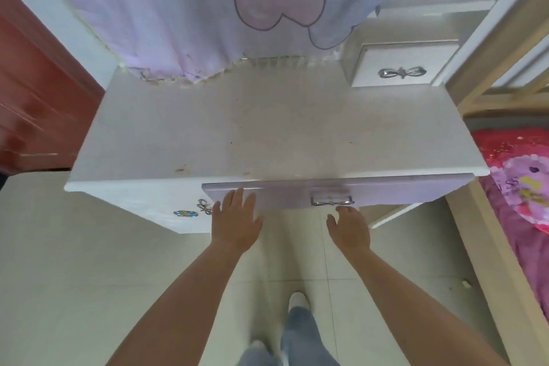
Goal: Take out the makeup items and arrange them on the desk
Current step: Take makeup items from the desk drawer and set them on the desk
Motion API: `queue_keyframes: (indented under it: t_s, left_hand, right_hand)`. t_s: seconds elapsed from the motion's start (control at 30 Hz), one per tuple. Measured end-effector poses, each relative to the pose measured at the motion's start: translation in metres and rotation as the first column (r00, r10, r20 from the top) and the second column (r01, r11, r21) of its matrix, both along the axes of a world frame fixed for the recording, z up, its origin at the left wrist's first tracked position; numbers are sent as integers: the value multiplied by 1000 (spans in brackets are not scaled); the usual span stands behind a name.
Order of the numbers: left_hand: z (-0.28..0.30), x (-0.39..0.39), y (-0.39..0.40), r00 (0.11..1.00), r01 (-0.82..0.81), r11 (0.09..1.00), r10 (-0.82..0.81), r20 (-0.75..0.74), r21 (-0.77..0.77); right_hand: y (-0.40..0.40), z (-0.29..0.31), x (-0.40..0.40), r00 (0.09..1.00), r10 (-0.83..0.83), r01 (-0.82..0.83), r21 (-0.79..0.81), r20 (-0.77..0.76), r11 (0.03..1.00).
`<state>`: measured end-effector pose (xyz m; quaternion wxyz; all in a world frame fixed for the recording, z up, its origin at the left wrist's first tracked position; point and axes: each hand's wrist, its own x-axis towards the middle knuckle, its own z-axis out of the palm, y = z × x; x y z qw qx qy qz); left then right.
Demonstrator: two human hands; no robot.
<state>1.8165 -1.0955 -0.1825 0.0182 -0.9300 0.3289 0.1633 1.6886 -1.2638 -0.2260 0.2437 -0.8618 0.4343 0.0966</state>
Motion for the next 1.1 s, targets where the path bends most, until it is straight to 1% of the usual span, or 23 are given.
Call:
queue_keyframes:
  t_s: [0.07,0.1,0.13,0.17,0.2,0.23,0.27,0.3,0.33,0.37,0.43,0.53,0.63,0.7,0.8,0.87,0.9,0.93,0.97,1.0,1.03,1.07,1.1]
  left_hand:
    - [-14,11,-3,1000,-2,1000,2,22,3]
    - [-20,15,-4,999,8,1000,-7,40,-23]
    - [-24,18,-6,997,35,998,-31,73,-58]
    - [-28,20,-9,991,75,993,-64,120,-91]
    - [-34,23,-11,978,122,986,-100,184,-116]
    - [-40,25,-15,966,149,981,-119,227,-120]
    - [-43,26,-17,959,157,978,-117,258,-138]
    - [-45,26,-19,954,159,976,-113,278,-150]
    - [-50,25,-21,953,154,975,-103,285,-160]
    - [-54,24,-23,951,147,975,-93,295,-169]
    - [-61,24,-25,940,139,975,-74,334,-175]
    - [-63,23,-25,926,143,970,-61,373,-198]
    - [-60,16,-24,927,161,959,-67,368,-233]
    - [-57,9,-19,931,212,940,-111,347,-268]
    - [-52,0,-5,927,314,901,-223,301,-299]
    - [-50,-10,6,914,366,891,-289,286,-268]
    - [-49,-16,10,910,381,887,-308,279,-262]
    - [-49,-21,13,907,391,882,-321,272,-262]
    - [-49,-24,14,907,395,880,-330,260,-263]
    - [-48,-26,15,908,396,880,-334,252,-264]
    - [-48,-27,15,908,397,879,-336,249,-264]
    - [-49,-27,15,905,404,875,-342,252,-266]
    - [-50,-27,15,902,412,871,-348,254,-268]
  right_hand:
    - [-1,-17,12,983,-180,172,146,42,974]
    - [-2,-26,17,961,-268,250,206,63,946]
    - [-4,-34,22,920,-385,352,280,70,893]
    - [-8,-42,28,840,-539,481,374,63,793]
    - [-12,-47,34,705,-708,591,521,36,616]
    - [-15,-52,39,539,-842,615,691,-17,379]
    - [-19,-55,43,386,-919,545,824,-86,152]
    - [-21,-56,48,287,-950,443,896,-122,19]
    - [-23,-61,50,241,-961,380,924,-135,-34]
    - [-25,-65,53,214,-967,334,941,-136,-59]
    - [-26,-68,55,170,-978,287,956,-123,-70]
    - [-23,-68,54,112,-987,267,960,-114,-80]
    - [-16,-67,44,36,-990,270,955,-138,-123]
    - [-7,-65,29,38,-986,302,943,-160,-141]
    - [9,-62,2,62,-980,333,929,-191,-160]
    - [16,-61,-13,98,-977,368,919,-188,-140]
    - [19,-59,-20,150,-972,396,912,-181,-109]
    - [23,-54,-27,242,-957,446,894,-157,-34]
    - [26,-48,-35,379,-921,512,850,-93,125]
    - [28,-43,-43,547,-837,560,734,22,385]
    - [29,-39,-52,704,-688,527,521,175,671]
    - [29,-34,-60,811,-479,415,246,337,876]
    - [27,-28,-65,868,-237,276,-26,437,961]
